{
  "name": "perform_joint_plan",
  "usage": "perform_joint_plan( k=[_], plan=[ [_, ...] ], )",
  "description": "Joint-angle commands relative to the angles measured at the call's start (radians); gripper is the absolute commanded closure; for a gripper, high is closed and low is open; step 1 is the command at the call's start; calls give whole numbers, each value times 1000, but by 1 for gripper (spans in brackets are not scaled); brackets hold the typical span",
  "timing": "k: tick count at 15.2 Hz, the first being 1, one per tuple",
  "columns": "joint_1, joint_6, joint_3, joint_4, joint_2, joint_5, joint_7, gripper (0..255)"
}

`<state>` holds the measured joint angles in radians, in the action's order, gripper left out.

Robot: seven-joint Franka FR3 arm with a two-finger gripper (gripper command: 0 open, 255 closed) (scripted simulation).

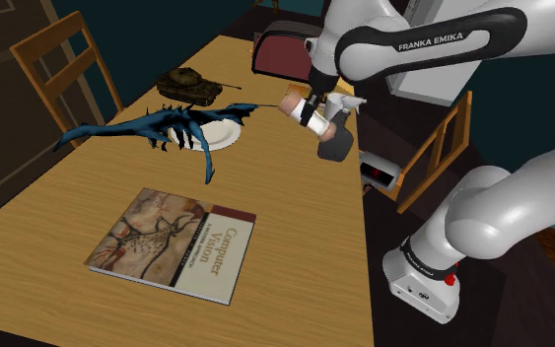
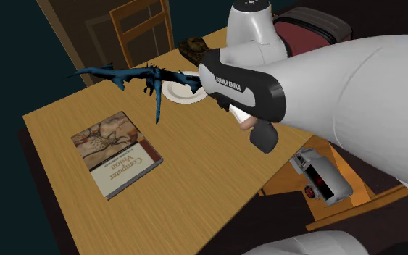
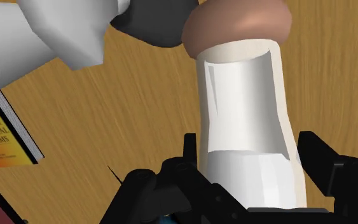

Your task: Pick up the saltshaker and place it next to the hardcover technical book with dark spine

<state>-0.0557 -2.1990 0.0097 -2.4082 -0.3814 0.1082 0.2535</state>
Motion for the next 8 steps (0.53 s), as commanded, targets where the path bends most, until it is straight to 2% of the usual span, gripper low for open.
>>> perform_joint_plan(
  k=[1,8],
  plan=[
    [16,-18,-31,37,51,5,44,255],
    [64,-29,-130,212,225,-13,200,255]
  ],
)
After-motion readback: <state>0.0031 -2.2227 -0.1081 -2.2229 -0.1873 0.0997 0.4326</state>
